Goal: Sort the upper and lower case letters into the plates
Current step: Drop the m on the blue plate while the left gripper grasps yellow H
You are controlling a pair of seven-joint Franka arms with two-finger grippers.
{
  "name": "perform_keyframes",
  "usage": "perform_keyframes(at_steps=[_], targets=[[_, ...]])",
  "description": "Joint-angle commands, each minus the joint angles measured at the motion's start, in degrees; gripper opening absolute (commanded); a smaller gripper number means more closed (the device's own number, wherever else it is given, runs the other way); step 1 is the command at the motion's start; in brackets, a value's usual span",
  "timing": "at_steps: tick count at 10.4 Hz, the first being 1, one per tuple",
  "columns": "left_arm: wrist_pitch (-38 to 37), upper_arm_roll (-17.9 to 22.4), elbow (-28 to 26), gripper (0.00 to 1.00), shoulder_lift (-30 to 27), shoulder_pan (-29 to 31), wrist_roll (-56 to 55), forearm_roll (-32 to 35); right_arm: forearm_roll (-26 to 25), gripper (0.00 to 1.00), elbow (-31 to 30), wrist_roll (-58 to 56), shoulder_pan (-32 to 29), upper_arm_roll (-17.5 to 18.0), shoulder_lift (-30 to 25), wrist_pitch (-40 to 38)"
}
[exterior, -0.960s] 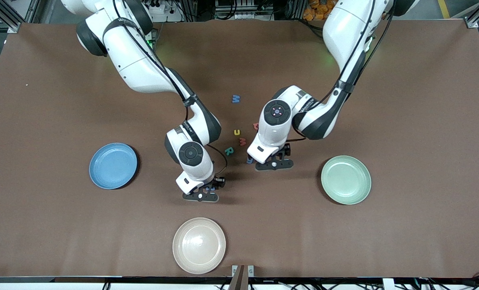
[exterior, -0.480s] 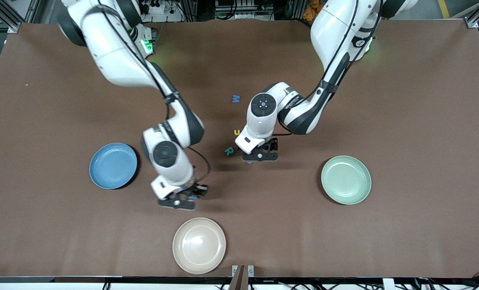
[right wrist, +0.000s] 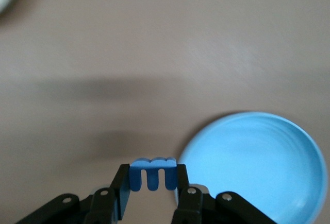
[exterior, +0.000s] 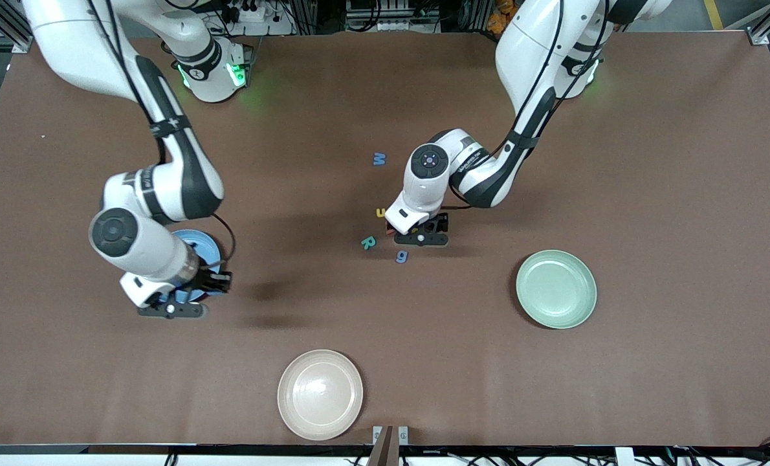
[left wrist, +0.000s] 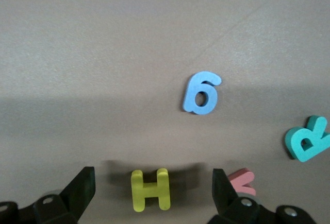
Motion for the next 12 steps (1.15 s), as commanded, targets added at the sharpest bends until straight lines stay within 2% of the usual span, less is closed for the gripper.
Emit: perform_keyframes(at_steps=[1, 4, 6, 7, 8, 10, 12], targets=[[0.57, 0.3, -2.35, 1.0, -1.67, -0.29, -3.56, 1.76, 1.13, 0.0, -8.13, -6.61, -3.35, -0.4, -2.47, 2.88], [0.49, 0.31, -2.7, 1.0, -1.23, -0.29, -4.81, 1.76, 1.13, 0.0, -11.22, -9.18, -5.38, -0.94, -0.02, 9.47], [0.49, 0.31, -2.62, 0.85, -1.23, -0.29, -4.99, 1.76, 1.13, 0.0, -11.23, -9.18, -5.38, -0.94, 0.43, 10.1], [0.49, 0.31, -2.53, 0.76, -1.23, -0.38, -4.99, 1.67, 1.04, 0.41, -11.23, -9.18, -5.47, -0.94, 0.52, 10.1], [0.49, 0.39, -2.27, 0.65, -1.05, -0.38, -4.99, 1.67, 1.04, 0.99, -11.23, -9.18, -5.38, -0.94, 0.34, 10.01], [0.49, 0.39, -1.91, 0.61, -0.88, -0.47, -5.69, 1.67, 1.04, 1.0, -11.05, -8.92, -4.68, -0.94, -2.54, 9.14], [0.49, 0.31, -1.74, 0.4, -0.88, -0.38, -5.69, 1.67, 1.21, 1.0, -11.14, -6.56, -1.54, -0.94, -6.41, 6.68]])
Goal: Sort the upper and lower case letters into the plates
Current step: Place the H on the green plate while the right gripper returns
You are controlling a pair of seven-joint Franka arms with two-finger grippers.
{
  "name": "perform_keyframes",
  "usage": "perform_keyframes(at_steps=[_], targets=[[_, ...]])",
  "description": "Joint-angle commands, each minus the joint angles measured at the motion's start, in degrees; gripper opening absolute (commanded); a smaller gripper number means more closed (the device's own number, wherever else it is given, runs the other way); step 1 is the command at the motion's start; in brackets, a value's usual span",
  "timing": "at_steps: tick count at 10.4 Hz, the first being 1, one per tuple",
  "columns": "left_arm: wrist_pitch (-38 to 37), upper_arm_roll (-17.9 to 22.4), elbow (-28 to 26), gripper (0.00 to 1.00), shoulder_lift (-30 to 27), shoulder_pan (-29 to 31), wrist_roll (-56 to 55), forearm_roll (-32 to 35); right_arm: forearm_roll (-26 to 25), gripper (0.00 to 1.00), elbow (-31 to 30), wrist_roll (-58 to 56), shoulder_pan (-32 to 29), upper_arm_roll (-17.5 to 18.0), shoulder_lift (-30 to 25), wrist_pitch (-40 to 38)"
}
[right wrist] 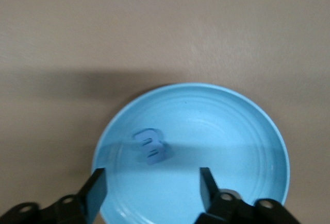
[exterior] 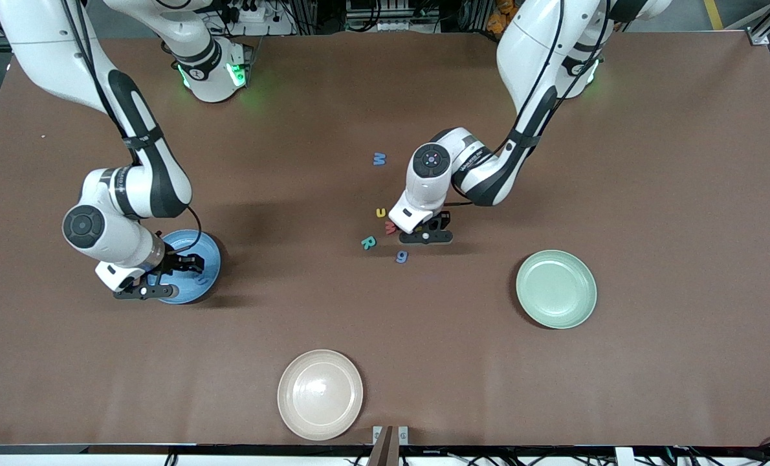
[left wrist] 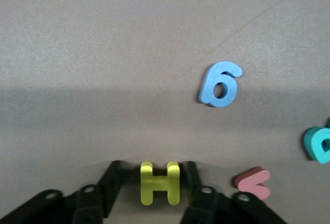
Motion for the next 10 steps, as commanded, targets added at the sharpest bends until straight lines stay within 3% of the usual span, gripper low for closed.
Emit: perform_keyframes(at_steps=[1, 3, 5, 7, 10], targets=[[0.49, 0.28, -0.44, 0.22, -0.72, -0.35, -2.25, 1.67, 1.12, 1.0, -0.99, 6.99, 4.22, 0.18, -6.15, -3.54], [0.4, 0.28, -0.44, 0.08, -1.42, 0.26, -2.16, 1.76, 0.42, 1.0, -0.55, 16.23, 9.05, 0.18, -6.96, -3.91], [-4.14, 0.28, -0.44, 0.08, -4.39, 1.67, -1.29, 1.84, 0.15, 1.0, 0.42, 23.35, 14.06, 0.53, -6.79, -3.47], [-12.91, 0.02, -0.53, 0.07, -9.31, 5.43, 6.93, 1.06, -3.26, 1.0, 1.38, 33.19, 18.81, 0.71, -5.74, -1.37], [-19.36, -0.25, -1.05, 0.07, -13.37, 13.42, 21.59, -1.14, -4.07, 1.0, 9.35, 46.45, 27.24, 0.79, 1.7, -1.45]])
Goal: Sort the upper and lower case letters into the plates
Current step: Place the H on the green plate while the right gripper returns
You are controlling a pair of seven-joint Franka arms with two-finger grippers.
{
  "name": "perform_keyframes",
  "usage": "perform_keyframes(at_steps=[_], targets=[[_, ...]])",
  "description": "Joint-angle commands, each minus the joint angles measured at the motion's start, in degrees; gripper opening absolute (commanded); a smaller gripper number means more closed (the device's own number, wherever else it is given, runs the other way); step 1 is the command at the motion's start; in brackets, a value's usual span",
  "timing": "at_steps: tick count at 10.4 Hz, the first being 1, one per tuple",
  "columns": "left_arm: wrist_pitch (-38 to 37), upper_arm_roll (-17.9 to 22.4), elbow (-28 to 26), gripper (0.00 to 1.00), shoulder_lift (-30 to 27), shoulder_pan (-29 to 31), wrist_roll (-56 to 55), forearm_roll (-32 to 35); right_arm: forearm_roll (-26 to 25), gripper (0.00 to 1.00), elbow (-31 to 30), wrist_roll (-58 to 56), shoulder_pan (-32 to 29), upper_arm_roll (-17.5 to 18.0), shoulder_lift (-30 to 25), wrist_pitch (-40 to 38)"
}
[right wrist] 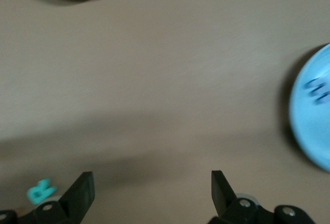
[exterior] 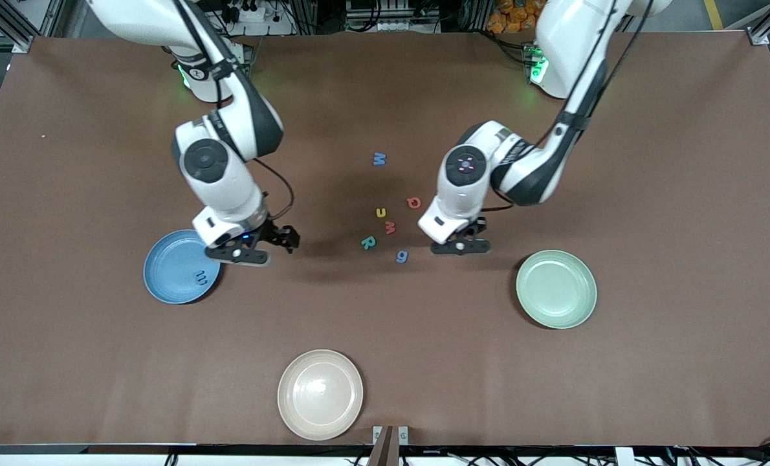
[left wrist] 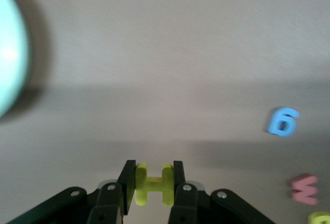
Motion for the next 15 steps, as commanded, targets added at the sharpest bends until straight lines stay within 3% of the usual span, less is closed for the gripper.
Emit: perform_keyframes(at_steps=[1, 3, 5, 6, 7, 9, 13, 14, 15], targets=[[-2.4, -0.6, -2.99, 0.02, -3.46, 8.24, 13.49, -1.15, -2.43, 0.98, 10.35, 12.59, 5.99, 0.93, 9.42, -0.33], [-2.23, -0.6, -3.35, 0.01, -3.21, 17.63, 26.32, -1.07, -7.77, 0.95, 18.95, 24.19, 8.73, 3.22, 16.88, -0.77], [0.74, -0.43, -3.35, 0.01, -1.29, 23.62, 33.82, 0.16, -10.26, 0.9, 23.99, 28.1, 11.8, 3.85, 22.0, -0.86], [2.42, -0.51, -3.26, 0.09, -0.32, 25.14, 34.2, 0.08, -10.35, 0.82, 25.22, 28.11, 13.04, 3.85, 23.59, -0.86], [2.52, -0.52, -3.18, 0.95, -0.14, 24.54, 33.25, -0.62, -10.35, 0.75, 26.02, 28.11, 14.44, 3.93, 24.73, -0.86], [2.43, -1.91, -3.35, 1.0, -0.31, 24.27, 26.86, -0.8, -11.74, 0.69, 25.68, 28.11, 16.03, 4.02, 26.14, -0.86], [2.35, -10.17, -3.0, 1.0, -0.49, 24.1, 5.43, -0.63, -12.72, 0.69, 24.45, 28.98, 15.86, 6.04, 27.29, -0.59], [2.26, -11.49, -3.0, 1.0, -0.66, 24.18, 2.77, -0.63, -12.81, 0.66, 24.45, 30.3, 15.6, 7.0, 27.29, -0.42], [2.17, -12.72, -3.0, 1.0, -0.75, 24.19, -0.22, -0.63, -12.81, 0.54, 24.45, 30.4, 15.43, 7.27, 27.29, -0.33]])
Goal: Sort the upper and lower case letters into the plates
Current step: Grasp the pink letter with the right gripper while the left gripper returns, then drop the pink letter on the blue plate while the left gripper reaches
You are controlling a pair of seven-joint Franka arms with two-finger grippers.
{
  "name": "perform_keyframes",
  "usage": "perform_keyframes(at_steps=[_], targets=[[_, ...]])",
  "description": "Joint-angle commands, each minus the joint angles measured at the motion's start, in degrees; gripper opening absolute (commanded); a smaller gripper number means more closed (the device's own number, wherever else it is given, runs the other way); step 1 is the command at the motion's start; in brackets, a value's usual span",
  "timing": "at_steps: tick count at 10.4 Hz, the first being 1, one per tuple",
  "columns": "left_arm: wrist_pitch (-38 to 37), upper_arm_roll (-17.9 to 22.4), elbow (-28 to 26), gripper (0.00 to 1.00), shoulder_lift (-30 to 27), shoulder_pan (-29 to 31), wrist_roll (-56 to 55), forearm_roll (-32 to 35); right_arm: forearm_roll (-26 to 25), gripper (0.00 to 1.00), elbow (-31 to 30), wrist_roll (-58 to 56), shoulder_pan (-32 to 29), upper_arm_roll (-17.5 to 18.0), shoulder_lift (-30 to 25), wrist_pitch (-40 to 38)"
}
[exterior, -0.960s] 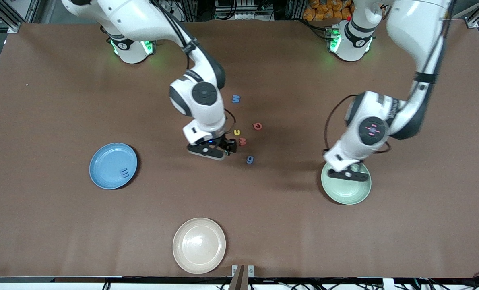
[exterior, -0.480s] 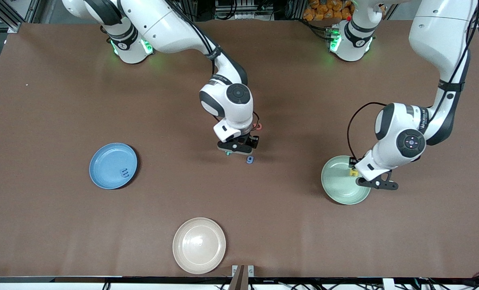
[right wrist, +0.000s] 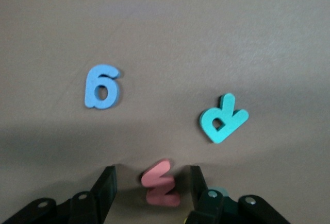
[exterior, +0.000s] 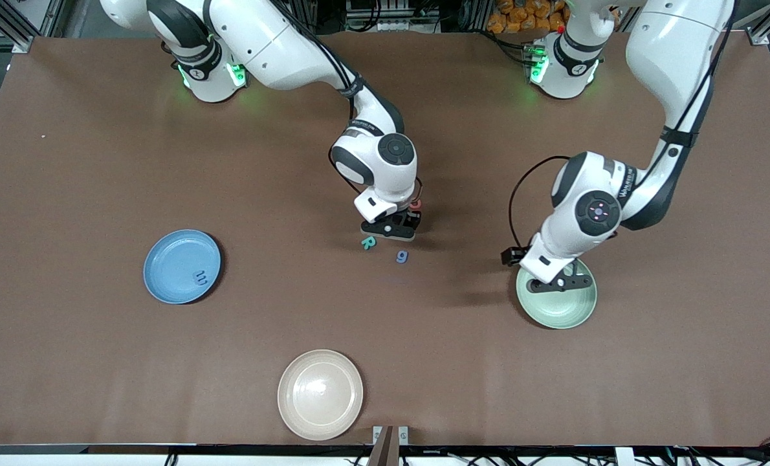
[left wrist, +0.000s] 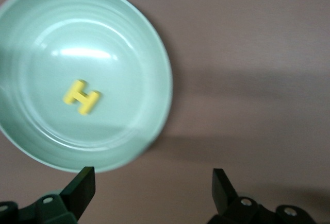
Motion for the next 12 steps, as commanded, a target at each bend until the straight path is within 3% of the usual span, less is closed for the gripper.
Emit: perform_keyframes(at_steps=[1, 2, 4, 6, 8, 10, 12], targets=[[-0.25, -2.11, -0.24, 1.0, -1.07, 0.38, -4.61, -0.48, -1.57, 0.34, 0.69, 2.33, -0.92, 1.47, 0.29, -0.14], [-0.33, -2.2, -0.24, 1.0, -1.16, 0.38, -4.71, -0.48, -1.48, 0.16, 0.69, 2.33, -0.92, 1.47, 0.29, -0.14], [-0.34, -2.29, -0.24, 1.0, -1.16, 0.29, -4.71, -0.48, -1.83, 0.0, -0.45, 2.07, -1.0, 1.47, 0.11, -0.05], [-0.34, -2.9, 0.28, 1.0, -1.16, 0.2, -5.58, -0.48, -1.49, 0.0, -0.45, 1.28, -2.58, 1.55, -2.68, -0.66], [-0.34, -5.96, 0.55, 1.0, -1.34, 0.2, -9.69, 0.13, 0.44, 0.0, -2.46, -1.6, -7.22, 3.39, -8.9, -3.72], [-0.34, -9.48, 0.55, 1.0, -1.51, -0.5, -11.55, 0.31, 4.3, 0.0, -10.94, -12.64, -14.32, 3.49, -18.21, -5.15], [-0.25, -9.59, 0.29, 1.0, -1.25, -6.62, -18.3, 0.48, 5.28, 0.0, -20.19, -26.79, -23.11, 3.49, -25.87, -7.85]])
